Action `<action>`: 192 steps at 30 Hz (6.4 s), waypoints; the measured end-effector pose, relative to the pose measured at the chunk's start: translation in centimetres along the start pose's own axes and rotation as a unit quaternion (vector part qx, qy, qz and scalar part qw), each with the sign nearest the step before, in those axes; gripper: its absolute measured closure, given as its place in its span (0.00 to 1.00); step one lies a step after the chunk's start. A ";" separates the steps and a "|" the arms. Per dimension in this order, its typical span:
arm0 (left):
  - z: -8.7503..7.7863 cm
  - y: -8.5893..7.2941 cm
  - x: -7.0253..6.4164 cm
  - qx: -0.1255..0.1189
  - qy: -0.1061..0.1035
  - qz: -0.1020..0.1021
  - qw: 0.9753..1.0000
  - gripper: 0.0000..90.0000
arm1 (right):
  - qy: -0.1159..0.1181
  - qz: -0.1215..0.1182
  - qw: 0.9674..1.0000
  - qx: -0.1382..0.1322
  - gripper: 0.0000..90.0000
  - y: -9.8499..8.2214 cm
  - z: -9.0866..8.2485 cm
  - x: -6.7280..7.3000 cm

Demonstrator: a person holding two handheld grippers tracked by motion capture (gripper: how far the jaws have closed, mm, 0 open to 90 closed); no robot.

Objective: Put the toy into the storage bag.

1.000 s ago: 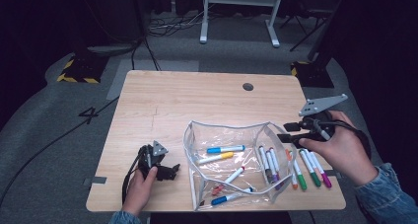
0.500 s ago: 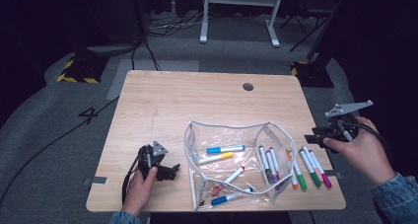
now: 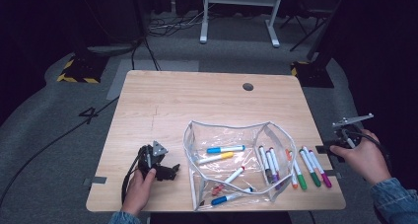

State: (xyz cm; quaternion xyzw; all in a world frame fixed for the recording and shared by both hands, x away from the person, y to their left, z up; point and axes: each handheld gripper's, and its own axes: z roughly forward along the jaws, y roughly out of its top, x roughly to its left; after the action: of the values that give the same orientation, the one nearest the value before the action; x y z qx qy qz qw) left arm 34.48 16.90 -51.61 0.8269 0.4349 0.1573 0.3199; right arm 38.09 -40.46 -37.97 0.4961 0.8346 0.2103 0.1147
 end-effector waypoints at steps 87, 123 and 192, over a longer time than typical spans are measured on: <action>0.0 0.0 0.0 0.000 0.001 0.000 1.000 0.00 | 0.140 -0.278 0.950 -0.012 0.86 9.6 -8.1 20.3; 0.0 0.0 0.0 -0.001 0.000 0.000 1.000 0.00 | 0.175 -0.375 0.901 0.131 0.86 9.9 2.7 27.5; 0.0 0.0 0.0 0.000 0.001 0.000 1.000 0.00 | 0.031 -0.106 0.993 -0.045 0.66 6.1 -4.8 6.6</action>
State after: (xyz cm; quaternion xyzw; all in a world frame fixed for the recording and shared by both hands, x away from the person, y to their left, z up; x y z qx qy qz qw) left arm 34.48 16.90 -51.62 0.8266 0.4353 0.1579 0.3197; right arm 37.72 -33.28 -30.74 0.3927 0.8752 0.2494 0.1325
